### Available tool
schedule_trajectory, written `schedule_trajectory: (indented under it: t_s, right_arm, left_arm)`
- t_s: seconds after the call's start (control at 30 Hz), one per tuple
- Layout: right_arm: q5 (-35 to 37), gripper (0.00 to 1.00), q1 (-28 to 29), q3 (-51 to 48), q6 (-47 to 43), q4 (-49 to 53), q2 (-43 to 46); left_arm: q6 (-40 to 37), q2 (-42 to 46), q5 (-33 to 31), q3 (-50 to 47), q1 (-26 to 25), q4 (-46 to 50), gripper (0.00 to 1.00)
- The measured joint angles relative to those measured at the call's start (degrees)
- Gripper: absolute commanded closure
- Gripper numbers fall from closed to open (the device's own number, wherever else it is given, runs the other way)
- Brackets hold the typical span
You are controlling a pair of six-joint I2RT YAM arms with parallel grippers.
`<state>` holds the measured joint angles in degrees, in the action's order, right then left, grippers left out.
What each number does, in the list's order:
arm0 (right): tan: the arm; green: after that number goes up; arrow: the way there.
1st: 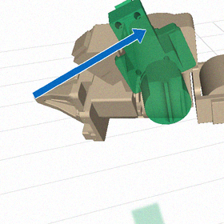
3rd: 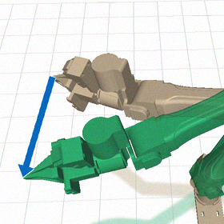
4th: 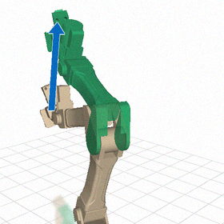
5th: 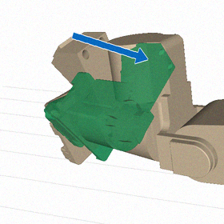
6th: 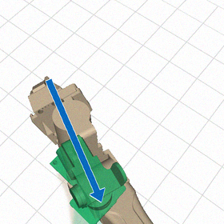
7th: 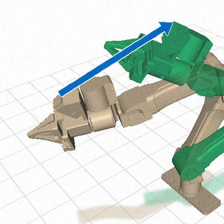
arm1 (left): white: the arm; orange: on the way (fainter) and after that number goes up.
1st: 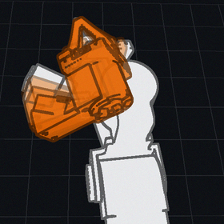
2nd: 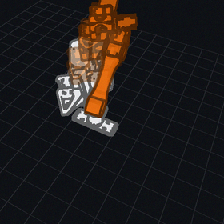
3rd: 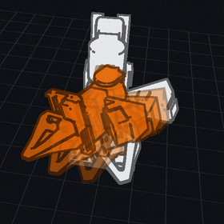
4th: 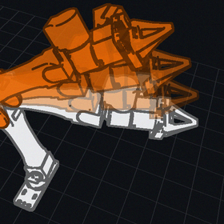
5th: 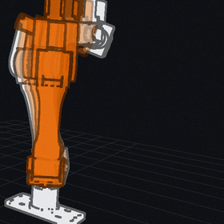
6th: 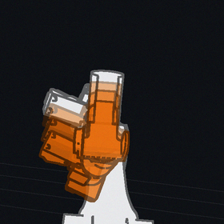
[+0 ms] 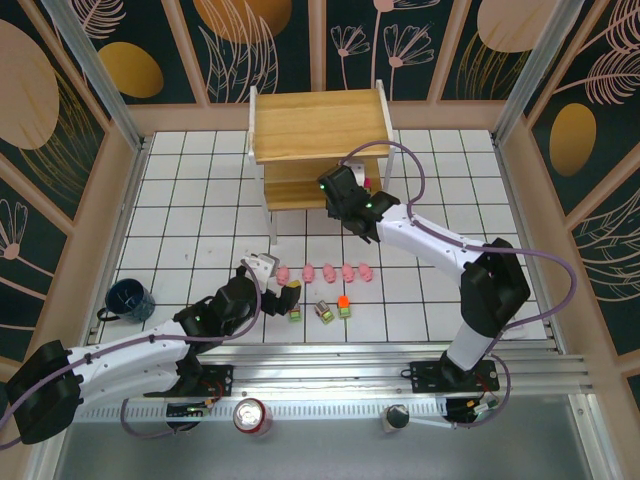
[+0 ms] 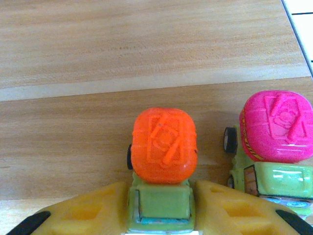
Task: Place and organize the plastic toys onto the shelf
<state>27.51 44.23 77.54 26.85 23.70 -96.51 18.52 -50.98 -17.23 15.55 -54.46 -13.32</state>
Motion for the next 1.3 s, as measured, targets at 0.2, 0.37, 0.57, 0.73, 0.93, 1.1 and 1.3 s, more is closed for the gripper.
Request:
schedule_trajectory:
  t_s: [0.2, 0.37, 0.57, 0.73, 0.93, 1.1, 1.3]
  right_arm:
    - [0.1, 0.58, 0.0, 0.0, 0.0, 0.0, 0.0]
    - [0.1, 0.57, 0.0, 0.0, 0.0, 0.1, 0.1]
    - [0.8, 0.56, 0.8, 0.0, 0.1, 1.8, 1.8]
    - [1.5, 0.55, 2.0, -0.7, 0.7, 2.6, 4.6]
    - [2.1, 0.55, 3.5, -3.7, 2.0, 3.2, 10.3]
    - [2.5, 0.55, 5.8, -6.3, 3.5, 3.7, 13.6]
    - [2.4, 0.56, 9.1, -9.8, 5.4, 4.3, 16.2]
  left_arm:
    - [0.0, 0.0, 0.0, 0.0, 0.0, 0.0, 0.06]
    - [0.0, 0.0, 0.0, 0.0, 0.0, 0.0, 0.06]
    - [0.0, -0.3, 0.0, 0.0, 0.0, 0.0, 0.06]
    - [0.0, -1.2, 0.1, 0.0, 0.0, -0.1, 0.06]
    - [0.0, -1.2, 0.0, 0.0, 0.0, -0.1, 0.05]
    - [0.0, -1.2, 0.0, 0.0, 0.0, -0.1, 0.05]
    - [0.2, -1.2, -0.2, 0.0, 0.0, -0.1, 0.05]
